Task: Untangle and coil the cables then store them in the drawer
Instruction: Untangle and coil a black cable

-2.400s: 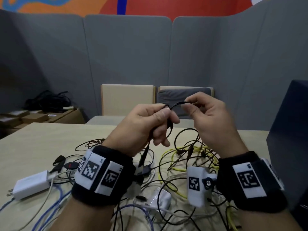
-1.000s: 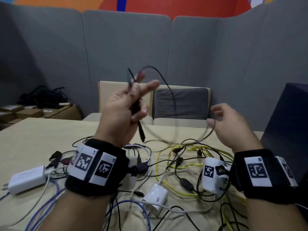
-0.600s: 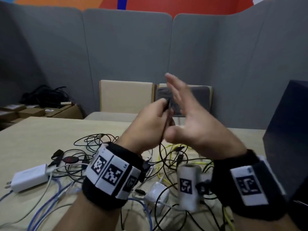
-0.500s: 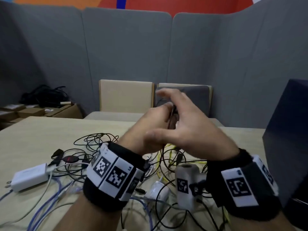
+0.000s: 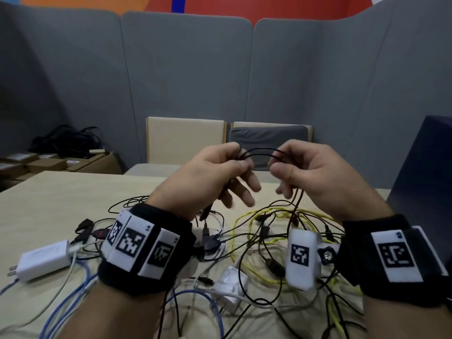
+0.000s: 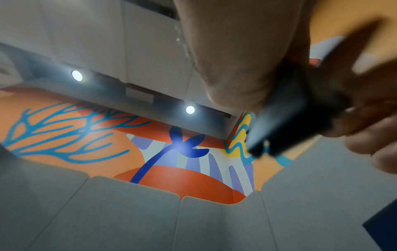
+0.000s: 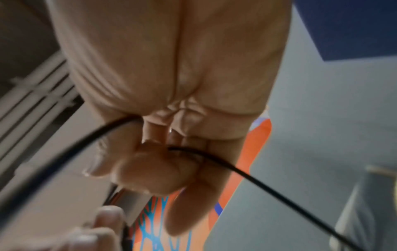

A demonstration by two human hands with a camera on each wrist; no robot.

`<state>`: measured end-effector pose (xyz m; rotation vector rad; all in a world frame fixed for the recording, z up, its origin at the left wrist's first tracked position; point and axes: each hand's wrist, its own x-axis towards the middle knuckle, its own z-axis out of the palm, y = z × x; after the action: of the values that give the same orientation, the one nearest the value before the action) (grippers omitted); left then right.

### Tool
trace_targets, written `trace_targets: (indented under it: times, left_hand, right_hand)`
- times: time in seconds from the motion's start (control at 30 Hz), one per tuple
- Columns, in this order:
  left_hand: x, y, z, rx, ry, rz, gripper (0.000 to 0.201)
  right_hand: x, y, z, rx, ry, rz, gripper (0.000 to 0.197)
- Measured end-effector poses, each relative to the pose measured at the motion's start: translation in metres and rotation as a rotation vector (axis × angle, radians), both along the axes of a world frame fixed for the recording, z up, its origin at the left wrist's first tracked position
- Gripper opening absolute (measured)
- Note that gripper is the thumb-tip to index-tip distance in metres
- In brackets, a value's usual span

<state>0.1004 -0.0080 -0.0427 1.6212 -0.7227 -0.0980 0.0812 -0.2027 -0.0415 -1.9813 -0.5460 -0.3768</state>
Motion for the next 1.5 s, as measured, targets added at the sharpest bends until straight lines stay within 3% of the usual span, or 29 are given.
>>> trace_targets:
  times: [0.07, 0.13, 0.3, 0.4, 0.57, 0.73, 0.8, 0.93, 1.07, 1.17, 1.27, 1.37, 1.43, 1.5]
  left_hand:
    - [0.003, 0.002, -0.001, -0.091, 0.041, -0.030, 0.008]
    - [0.005, 0.004, -0.001, -0.180, 0.076, -0.065, 0.019]
    - [0.004, 0.001, -0.004, -0.110, 0.092, -0.060, 0.046]
    - [0.001, 0.000, -0.006, -0.019, 0.148, -0.096, 0.043]
    - [0.005, 0.002, -0.009, -0.060, 0.174, -0.222, 0.021]
    - [0.012, 0.000, -0.011, -0.146, 0.145, -0.167, 0.032]
    - [0.011, -0.003, -0.011, -0.149, 0.126, -0.156, 0.025]
    - [0.011, -0.005, -0.014, -0.158, 0.131, -0.243, 0.034]
    - [0.010, 0.000, -0.013, -0.394, 0.218, -0.397, 0.032]
    - [0.008, 0.009, -0.006, -0.630, 0.306, -0.569, 0.038]
    - [0.013, 0.018, -0.004, -0.742, 0.367, -0.698, 0.048]
    - [0.020, 0.025, -0.006, -0.868, 0.484, -0.837, 0.044]
    - [0.021, 0.027, -0.005, -0.902, 0.496, -0.810, 0.042]
    - [0.018, 0.024, -0.004, -0.903, 0.441, -0.658, 0.041]
  right_hand:
    - [0.002, 0.000, -0.002, 0.193, 0.059, 0.117, 0.009]
    - [0.004, -0.005, -0.004, 0.330, 0.108, 0.188, 0.015]
    - [0.010, -0.017, -0.009, 0.378, 0.197, 0.339, 0.038]
    - [0.009, -0.005, -0.006, 0.496, 0.132, 0.268, 0.025]
    - [0.007, 0.010, -0.006, 0.448, 0.066, 0.204, 0.010]
    - [0.007, 0.009, -0.007, 0.400, 0.108, 0.193, 0.020]
    - [0.009, 0.011, -0.009, 0.394, 0.080, 0.169, 0.022]
    - [0.012, 0.015, -0.009, 0.419, -0.001, 0.132, 0.015]
    - [0.014, 0.010, -0.011, 0.438, 0.019, 0.255, 0.007]
    - [0.019, 0.005, -0.016, 0.372, 0.033, 0.178, 0.011]
    - [0.021, 0.002, -0.020, 0.371, 0.038, 0.126, 0.016]
    - [0.020, 0.003, -0.019, 0.404, 0.089, 0.075, 0.030]
    - [0.020, 0.002, -0.019, 0.481, 0.151, 0.075, 0.036]
    - [0.022, 0.003, -0.020, 0.436, 0.177, 0.050, 0.035]
